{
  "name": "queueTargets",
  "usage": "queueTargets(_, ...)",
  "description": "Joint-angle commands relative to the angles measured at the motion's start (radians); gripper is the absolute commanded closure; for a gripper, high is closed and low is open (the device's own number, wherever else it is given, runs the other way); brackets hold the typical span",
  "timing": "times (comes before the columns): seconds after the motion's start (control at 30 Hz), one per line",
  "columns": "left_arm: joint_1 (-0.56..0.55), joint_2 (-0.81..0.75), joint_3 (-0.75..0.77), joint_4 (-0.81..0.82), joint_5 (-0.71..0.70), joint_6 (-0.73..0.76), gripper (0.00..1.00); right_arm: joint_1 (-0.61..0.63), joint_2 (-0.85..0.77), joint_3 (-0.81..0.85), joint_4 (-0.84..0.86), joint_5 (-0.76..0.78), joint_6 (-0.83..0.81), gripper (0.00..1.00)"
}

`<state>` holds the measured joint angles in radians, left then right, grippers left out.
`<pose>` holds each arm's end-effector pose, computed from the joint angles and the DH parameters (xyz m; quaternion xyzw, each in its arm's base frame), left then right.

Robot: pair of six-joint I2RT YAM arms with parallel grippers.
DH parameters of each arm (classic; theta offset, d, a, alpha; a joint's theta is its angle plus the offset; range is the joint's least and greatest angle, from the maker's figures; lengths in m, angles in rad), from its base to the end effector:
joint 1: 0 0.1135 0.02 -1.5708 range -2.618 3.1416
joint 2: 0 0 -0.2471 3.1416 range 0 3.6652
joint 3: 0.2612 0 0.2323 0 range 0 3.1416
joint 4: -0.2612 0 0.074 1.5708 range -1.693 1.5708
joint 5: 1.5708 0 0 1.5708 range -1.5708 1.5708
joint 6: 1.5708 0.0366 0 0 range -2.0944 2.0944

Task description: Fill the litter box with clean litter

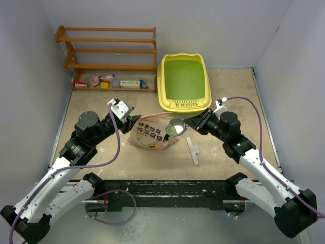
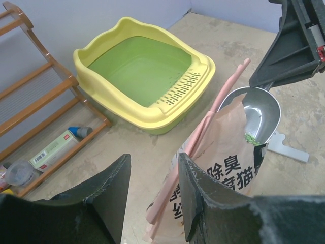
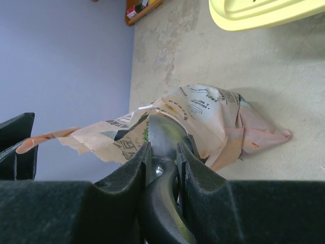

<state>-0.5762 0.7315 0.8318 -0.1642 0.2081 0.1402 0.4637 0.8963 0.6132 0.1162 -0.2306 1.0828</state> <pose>0.1326 -0.0951 0.3537 0.3209 0.6544 -0.2211 0.6480 0.1805 0.0996 0.2832 0.1603 0.7451 0.5109 0.3977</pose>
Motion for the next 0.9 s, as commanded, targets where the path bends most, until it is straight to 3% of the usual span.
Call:
queueTargets(0.0,0.004,0.005,0.008,0.053,-0.009,-0.021,0.54,-0.005,-0.066,-0.027,0.041,0.04,0.04,1.0)
queueTargets(0.87,0.004,-0.001,-0.001,0.058,-0.011,-0.028,0.54,-0.007,-0.347,-0.034,-0.157,0.268,0.052,1.0)
